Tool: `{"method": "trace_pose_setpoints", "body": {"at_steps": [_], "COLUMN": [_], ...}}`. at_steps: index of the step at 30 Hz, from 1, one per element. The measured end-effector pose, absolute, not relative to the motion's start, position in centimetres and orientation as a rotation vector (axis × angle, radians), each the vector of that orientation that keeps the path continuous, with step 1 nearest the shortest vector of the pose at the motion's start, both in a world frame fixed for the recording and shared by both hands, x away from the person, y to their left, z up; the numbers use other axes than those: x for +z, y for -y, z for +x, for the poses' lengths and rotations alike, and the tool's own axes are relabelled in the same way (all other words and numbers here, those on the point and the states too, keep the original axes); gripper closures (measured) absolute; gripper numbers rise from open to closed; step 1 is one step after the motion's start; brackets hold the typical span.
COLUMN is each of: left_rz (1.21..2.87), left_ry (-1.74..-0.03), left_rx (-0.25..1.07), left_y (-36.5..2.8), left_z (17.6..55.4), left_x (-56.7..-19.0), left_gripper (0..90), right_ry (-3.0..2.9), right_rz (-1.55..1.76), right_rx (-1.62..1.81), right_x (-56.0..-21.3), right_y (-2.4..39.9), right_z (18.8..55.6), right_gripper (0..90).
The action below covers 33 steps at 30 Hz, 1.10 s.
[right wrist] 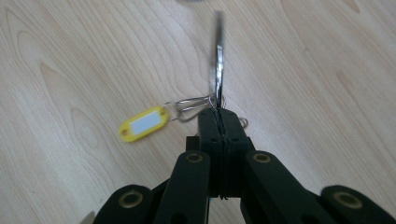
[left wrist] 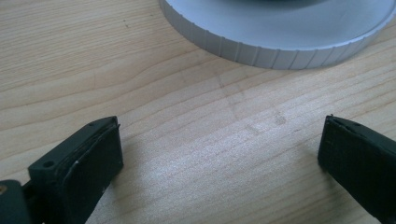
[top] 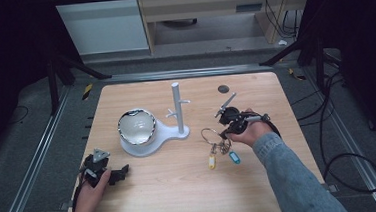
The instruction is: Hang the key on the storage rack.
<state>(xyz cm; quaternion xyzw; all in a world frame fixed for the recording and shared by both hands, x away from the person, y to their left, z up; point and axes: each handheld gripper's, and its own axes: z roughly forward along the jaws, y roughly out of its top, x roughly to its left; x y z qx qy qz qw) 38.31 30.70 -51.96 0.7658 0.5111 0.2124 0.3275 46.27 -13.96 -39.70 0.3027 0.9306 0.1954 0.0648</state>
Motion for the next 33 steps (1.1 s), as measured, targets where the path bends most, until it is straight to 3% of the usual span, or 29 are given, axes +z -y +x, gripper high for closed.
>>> {"method": "trace_pose_setpoints", "body": {"at_steps": [25, 33], "left_rz": [2.007, 2.006], "left_ry": [-1.336, -1.336], "left_rx": [0.555, 0.555], "left_y": [-30.7, -30.7], "left_z": [38.3, 38.3], "left_x": [-52.0, -52.0], "left_gripper": [0.0, 0.0], "right_ry": [-2.763, -2.774], "right_rz": [0.853, 0.844], "right_rx": [0.554, 0.518], "right_x": [-35.2, -35.6], "right_y": [13.2, 12.7], "right_z": [47.4, 47.7], "right_gripper": [90.0, 90.0]}}
